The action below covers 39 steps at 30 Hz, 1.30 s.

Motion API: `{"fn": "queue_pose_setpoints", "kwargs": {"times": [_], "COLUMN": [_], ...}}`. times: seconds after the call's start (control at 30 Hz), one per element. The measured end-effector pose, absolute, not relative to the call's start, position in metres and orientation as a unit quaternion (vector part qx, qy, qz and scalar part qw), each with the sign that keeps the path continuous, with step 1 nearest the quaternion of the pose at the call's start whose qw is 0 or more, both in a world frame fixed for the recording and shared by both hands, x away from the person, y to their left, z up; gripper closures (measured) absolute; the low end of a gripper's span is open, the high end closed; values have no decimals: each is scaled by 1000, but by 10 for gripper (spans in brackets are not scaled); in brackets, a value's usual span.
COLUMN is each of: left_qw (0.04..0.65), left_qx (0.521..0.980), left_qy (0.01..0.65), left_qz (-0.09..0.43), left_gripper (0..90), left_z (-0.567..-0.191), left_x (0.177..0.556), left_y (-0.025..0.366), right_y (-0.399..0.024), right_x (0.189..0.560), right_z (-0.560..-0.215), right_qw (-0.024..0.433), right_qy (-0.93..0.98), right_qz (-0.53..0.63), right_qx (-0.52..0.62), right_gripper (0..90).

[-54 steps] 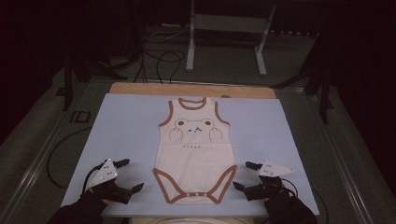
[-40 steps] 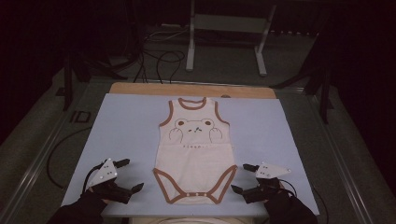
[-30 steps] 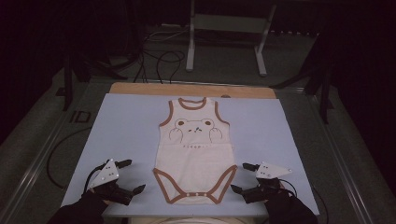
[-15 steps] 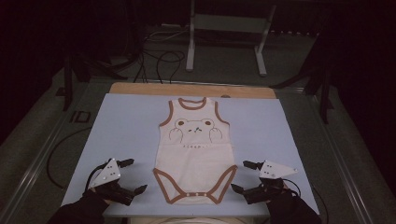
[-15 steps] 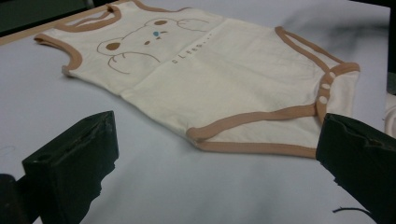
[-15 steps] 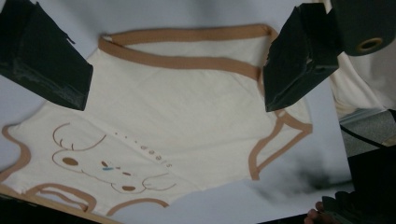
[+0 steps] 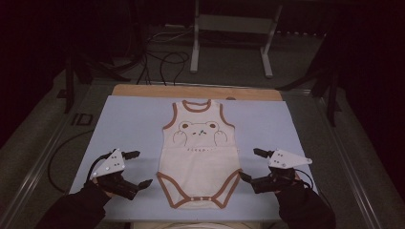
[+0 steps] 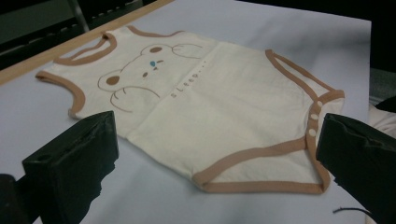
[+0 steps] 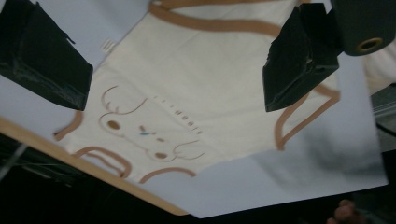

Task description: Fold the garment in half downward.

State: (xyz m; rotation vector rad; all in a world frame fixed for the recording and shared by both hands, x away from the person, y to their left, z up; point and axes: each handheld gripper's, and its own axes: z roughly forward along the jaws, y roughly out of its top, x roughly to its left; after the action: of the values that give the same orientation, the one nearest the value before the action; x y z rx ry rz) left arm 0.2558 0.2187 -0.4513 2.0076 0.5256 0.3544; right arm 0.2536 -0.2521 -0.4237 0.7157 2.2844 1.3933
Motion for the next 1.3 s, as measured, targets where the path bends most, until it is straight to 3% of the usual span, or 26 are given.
{"fn": "queue_pose_setpoints", "kwargs": {"times": [0.57, 1.3], "left_qw": [487, 466], "left_qx": [831, 823], "left_qy": [230, 292], "left_qz": [138, 141], "left_gripper": [2, 2], "left_z": [-434, -454], "left_x": [289, 338], "left_y": [203, 189], "right_y": [-240, -221], "right_x": [295, 348], "right_z": [-404, -444], "right_qw": [198, 179], "right_qy": [798, 814], "right_qz": [501, 457], "right_qx": [269, 312], "right_gripper": [87, 87]}}
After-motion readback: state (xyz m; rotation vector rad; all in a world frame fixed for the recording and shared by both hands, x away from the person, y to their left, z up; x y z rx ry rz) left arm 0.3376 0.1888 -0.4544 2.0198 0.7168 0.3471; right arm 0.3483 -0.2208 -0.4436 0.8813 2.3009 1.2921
